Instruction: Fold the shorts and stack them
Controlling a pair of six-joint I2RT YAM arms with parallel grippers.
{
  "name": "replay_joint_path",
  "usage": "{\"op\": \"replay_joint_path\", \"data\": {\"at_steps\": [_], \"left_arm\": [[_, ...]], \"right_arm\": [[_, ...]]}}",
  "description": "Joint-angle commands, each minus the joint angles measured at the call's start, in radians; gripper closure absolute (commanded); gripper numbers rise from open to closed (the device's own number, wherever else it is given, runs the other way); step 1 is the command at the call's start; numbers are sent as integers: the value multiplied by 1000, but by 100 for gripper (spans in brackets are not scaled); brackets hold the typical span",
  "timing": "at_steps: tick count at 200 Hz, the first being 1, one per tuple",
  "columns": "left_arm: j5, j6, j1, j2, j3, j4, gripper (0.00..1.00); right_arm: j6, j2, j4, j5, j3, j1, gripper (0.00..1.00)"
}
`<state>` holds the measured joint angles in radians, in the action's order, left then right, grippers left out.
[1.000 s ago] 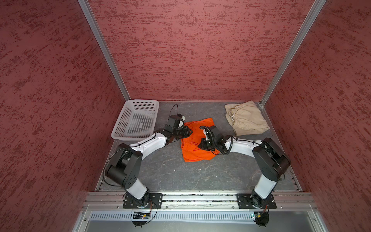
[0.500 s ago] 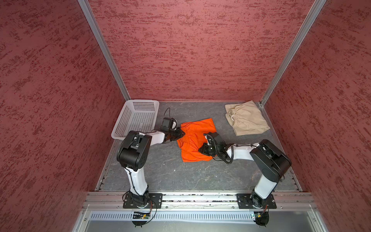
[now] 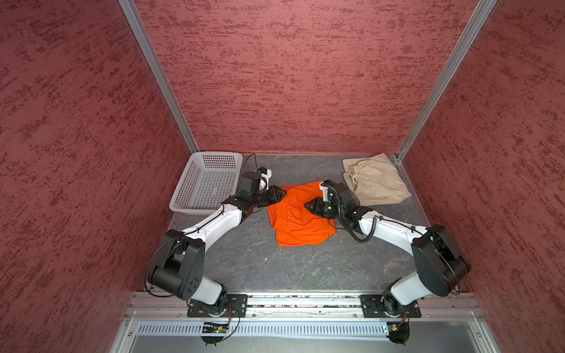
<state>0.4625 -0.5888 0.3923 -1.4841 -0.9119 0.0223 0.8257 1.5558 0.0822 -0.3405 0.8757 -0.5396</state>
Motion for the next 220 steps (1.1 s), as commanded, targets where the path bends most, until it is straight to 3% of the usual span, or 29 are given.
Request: {"op": "replay_joint_path", "data": {"at_steps": [1,42,88,126,162,194,220], "left_arm": [[6,-13,46,-43,87,59,76],[-85,-33,56,-95,197,69,80],[-136,-33,-18,-111,299,38,80],[-123,10,-20,-40,260,81,67],[-166,249,93,51,105,186,43],[-124,607,239,12,2,186,37],[-155,848,345,-97,-77,209,33]], "right_arm": [[1,36,-4,-47,-53,44,83],[-5,62,-1,-49,-157,84,89],[21,87,70,-47,-264,69,89],[62,62,100,-43,-221,29,83],[2,-67,2,-40,-140,83,72],[-19,-184,-15,-119,-157,213,64],[-23,-257,-15,-195,-203,328,60]]}}
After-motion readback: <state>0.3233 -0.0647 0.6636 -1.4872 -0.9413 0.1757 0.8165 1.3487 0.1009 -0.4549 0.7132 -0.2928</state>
